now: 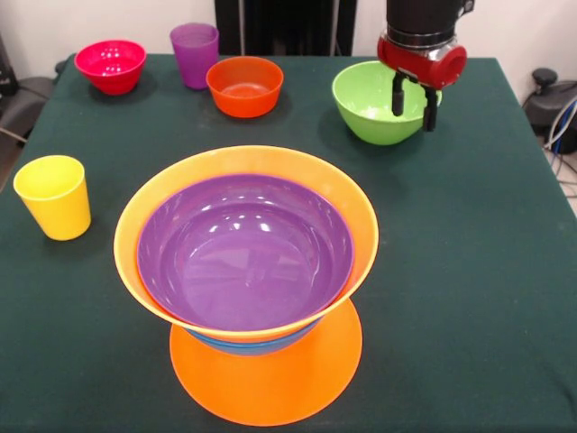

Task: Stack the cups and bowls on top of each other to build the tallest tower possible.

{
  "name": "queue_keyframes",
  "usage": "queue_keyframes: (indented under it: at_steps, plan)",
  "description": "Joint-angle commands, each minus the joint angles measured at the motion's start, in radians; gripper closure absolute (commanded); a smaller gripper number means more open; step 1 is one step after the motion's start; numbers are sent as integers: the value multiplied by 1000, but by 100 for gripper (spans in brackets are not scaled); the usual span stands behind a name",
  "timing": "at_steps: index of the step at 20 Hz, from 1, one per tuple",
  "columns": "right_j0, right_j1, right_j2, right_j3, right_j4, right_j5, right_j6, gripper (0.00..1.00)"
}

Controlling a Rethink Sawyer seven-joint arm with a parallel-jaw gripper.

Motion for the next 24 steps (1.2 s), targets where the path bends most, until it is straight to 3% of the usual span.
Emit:
queue_keyframes:
  at_steps: [1,24]
  plan:
    - [-25,47,38,52,38,-31,174,0]
    - [-58,140,67,45,29,-116,179,0]
